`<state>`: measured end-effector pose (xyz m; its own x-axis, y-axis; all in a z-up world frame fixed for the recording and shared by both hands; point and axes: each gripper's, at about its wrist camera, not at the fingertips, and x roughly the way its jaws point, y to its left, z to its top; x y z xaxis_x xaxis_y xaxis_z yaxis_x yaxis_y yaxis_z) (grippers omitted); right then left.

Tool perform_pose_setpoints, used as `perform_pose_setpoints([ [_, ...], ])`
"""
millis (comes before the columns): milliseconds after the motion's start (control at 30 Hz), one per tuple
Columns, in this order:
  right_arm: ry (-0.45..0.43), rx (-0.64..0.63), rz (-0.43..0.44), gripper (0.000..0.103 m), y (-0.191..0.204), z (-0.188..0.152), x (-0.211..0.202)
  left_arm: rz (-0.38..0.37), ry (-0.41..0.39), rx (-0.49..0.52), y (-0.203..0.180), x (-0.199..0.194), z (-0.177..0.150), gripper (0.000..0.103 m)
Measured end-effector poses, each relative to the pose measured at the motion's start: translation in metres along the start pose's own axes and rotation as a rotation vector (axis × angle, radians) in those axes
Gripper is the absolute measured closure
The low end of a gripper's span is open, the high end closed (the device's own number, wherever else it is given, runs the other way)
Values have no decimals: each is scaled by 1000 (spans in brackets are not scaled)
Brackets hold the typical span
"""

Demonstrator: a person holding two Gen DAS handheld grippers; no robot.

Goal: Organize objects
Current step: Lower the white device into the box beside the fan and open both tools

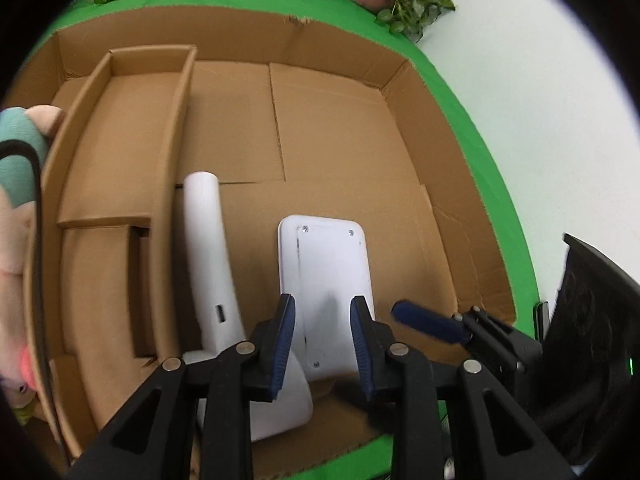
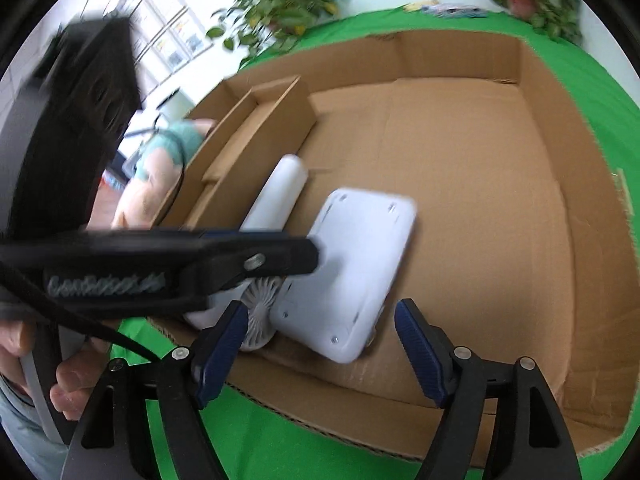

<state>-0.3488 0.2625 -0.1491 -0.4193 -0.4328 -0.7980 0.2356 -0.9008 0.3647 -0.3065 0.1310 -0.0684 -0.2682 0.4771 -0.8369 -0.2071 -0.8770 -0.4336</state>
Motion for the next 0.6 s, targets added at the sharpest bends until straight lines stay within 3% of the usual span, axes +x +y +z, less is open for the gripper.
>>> perform_pose_setpoints([
  [133,-15,83,28,30,-15,5,-6,-8,-53,1,6,-23,-8,75],
  [333,25,82,-57,63,-16,15,14,1,-94,6,21,-43,-22,74],
  [600,3,25,-95,66,0,19,25,-31,-116,22,30,-51,-33,75],
])
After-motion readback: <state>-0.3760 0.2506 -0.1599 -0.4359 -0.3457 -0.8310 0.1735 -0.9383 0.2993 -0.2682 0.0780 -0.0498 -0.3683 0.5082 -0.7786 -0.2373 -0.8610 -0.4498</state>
